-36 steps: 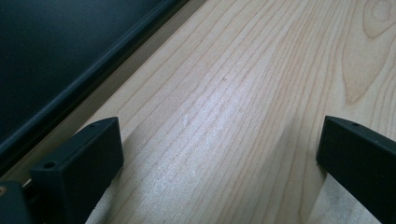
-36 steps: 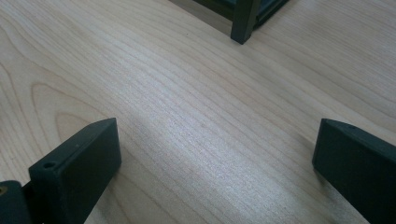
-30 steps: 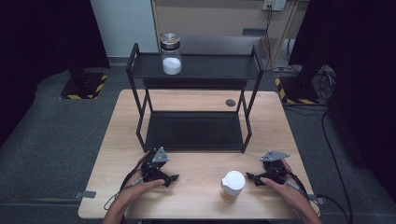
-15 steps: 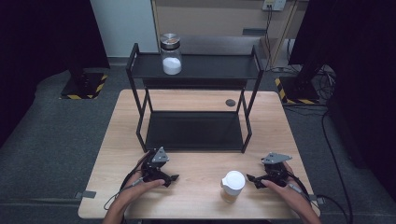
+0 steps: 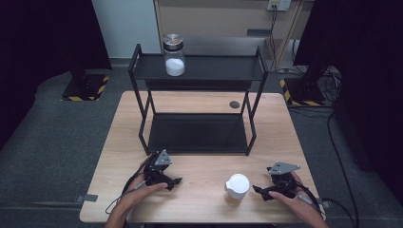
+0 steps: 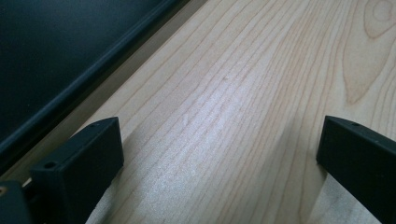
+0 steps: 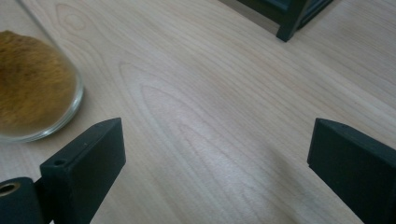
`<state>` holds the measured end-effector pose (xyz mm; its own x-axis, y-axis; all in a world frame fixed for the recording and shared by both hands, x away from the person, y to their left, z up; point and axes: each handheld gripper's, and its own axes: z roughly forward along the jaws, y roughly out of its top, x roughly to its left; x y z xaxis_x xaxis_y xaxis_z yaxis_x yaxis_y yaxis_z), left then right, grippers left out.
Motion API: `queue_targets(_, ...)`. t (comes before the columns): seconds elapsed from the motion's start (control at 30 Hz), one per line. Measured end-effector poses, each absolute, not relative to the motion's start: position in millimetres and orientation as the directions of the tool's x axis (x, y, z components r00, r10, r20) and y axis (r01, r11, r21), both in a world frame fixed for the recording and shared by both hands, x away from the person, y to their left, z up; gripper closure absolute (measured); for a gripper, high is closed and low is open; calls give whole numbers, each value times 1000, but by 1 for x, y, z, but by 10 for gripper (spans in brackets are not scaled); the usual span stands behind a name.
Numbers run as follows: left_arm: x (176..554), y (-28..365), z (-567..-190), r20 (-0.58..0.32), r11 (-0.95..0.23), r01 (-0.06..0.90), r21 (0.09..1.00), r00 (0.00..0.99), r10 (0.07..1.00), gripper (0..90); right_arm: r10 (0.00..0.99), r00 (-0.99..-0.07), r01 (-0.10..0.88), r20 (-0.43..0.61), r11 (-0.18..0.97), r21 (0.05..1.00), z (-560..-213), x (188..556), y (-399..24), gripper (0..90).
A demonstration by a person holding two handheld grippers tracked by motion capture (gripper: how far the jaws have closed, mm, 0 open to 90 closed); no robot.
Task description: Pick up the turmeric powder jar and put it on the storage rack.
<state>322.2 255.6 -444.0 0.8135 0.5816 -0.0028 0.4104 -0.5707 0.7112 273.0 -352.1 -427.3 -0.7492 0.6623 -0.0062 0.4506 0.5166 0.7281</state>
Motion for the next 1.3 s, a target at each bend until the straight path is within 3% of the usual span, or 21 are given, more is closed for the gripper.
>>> queue_targets(0.77,322,256,-444,-3,-571,410,711,814,581,0,525,-851,364,10,575,733,-422,246,-335,62)
queue_targets(1.3,322,256,-444,-3,-571,411,711,813,582,0,480,-877,308,15,538,785,-425,244,-320,82)
